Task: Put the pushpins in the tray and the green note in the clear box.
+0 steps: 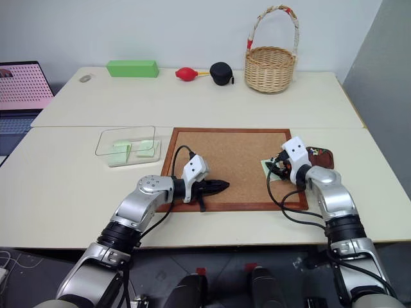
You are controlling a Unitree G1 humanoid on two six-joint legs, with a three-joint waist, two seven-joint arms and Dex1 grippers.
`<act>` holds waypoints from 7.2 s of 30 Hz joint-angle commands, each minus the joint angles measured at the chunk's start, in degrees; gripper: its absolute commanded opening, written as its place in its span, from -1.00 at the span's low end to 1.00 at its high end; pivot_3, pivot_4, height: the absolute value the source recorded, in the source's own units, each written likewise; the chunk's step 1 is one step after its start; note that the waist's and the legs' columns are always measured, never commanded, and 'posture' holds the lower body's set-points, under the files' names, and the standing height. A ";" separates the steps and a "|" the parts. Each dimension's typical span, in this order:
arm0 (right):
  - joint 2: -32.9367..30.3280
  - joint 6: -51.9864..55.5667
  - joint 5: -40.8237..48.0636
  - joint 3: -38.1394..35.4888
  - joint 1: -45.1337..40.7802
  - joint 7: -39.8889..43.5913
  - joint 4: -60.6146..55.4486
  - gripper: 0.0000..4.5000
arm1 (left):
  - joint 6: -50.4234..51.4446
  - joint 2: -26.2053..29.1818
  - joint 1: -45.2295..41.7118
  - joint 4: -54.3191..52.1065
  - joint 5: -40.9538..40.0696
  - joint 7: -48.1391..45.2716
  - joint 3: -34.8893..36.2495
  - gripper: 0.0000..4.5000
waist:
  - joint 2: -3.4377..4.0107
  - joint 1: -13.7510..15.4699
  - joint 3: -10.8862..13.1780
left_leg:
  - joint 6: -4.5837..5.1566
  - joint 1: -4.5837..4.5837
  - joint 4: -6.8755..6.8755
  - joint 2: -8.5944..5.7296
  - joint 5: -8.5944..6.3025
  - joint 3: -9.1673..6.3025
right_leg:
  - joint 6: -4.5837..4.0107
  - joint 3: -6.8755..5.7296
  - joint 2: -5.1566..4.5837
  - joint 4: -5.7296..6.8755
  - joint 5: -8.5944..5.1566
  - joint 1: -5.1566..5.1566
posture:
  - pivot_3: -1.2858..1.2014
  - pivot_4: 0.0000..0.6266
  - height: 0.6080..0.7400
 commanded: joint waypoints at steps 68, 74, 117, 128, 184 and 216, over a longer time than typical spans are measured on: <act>-11.74 -7.92 -2.64 -10.95 4.31 -2.52 -1.97 0.46 | 0.58 0.53 1.71 1.80 4.02 1.88 -0.90 -1.00 | 0.47 -0.33 -0.27 | 0.05 0.32 -0.04 -0.01 -0.03 0.21 | 0.01 0.18 0.01 -0.04 -0.01 0.22 | 0.03 -0.52 1.00; -11.25 -0.68 6.08 -11.64 11.43 5.11 -13.99 0.46 | 0.46 0.48 1.63 2.08 4.09 1.84 -0.92 -1.00 | 0.48 -0.26 -0.28 | 0.07 0.33 -0.04 0.01 -0.04 0.17 | 0.01 0.14 0.01 -0.05 -0.01 0.25 | 0.03 -0.52 1.00; -6.52 5.10 14.06 -11.00 14.54 8.10 -20.60 -0.97 | 1.31 1.07 1.30 2.33 4.82 1.32 -1.29 -1.00 | 0.50 -0.08 -0.28 | 0.13 0.30 -0.05 0.01 -0.08 0.15 | -0.03 0.09 0.01 -0.12 -0.05 0.23 | 0.03 -0.52 1.00; -6.53 7.69 18.23 -16.65 13.65 5.29 -19.47 -0.97 | 1.51 1.25 1.49 2.07 4.91 1.36 -1.42 -1.00 | 0.50 -0.06 -0.29 | 0.15 0.30 -0.06 0.02 -0.09 0.15 | -0.07 0.09 0.01 -0.12 -0.07 0.22 | 0.03 -0.52 1.00; -5.51 1.86 9.87 -4.24 16.34 8.68 -23.77 0.22 | 1.10 1.22 1.69 2.40 4.81 1.96 -1.29 -1.00 | 0.52 -0.13 -0.30 | 0.16 0.31 -0.06 0.03 -0.11 0.15 | -0.28 0.09 0.02 -0.15 -0.20 0.23 | 0.03 -0.52 1.00; -4.30 -2.17 6.96 -2.19 13.91 10.65 -16.74 -0.99 | 1.38 2.05 1.88 1.74 4.85 1.97 -1.09 -1.00 | 0.52 -0.19 -0.30 | 0.16 0.31 -0.08 0.04 -0.11 0.14 | -0.29 0.08 0.02 -0.15 -0.21 0.22 | 0.03 -0.52 1.00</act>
